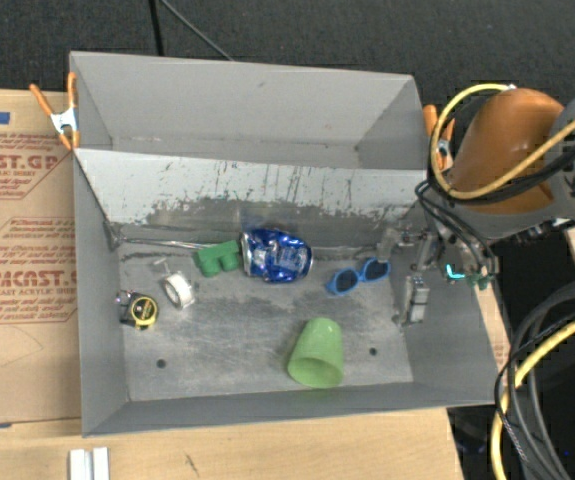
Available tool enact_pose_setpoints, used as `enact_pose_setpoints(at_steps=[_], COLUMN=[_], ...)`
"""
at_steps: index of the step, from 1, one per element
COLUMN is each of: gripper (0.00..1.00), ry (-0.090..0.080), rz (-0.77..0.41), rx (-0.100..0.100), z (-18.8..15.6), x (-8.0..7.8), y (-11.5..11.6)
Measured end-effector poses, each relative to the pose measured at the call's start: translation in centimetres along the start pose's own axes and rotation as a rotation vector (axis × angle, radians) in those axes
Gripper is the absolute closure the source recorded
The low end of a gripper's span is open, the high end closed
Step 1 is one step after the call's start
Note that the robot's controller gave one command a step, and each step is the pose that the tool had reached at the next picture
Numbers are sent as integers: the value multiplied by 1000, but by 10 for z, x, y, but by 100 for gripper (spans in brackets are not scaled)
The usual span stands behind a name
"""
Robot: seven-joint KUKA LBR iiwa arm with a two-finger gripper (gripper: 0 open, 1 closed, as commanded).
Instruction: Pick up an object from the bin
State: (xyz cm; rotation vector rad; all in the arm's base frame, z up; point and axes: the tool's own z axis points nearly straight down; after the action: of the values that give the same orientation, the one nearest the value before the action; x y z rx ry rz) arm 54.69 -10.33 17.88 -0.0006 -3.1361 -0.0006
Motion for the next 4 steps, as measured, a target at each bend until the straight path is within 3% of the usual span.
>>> enact_pose_setpoints(at_steps=[1, 2, 3, 4], gripper=[0, 0, 0, 100], ry=[-2, 0, -2, -5], rz=[212, 250, 266, 267], rx=[-1, -4, -1, 0], z=[82, 111, 110, 110], x=[-4, 30, 60, 59], y=[-14, 77, 114, 112])
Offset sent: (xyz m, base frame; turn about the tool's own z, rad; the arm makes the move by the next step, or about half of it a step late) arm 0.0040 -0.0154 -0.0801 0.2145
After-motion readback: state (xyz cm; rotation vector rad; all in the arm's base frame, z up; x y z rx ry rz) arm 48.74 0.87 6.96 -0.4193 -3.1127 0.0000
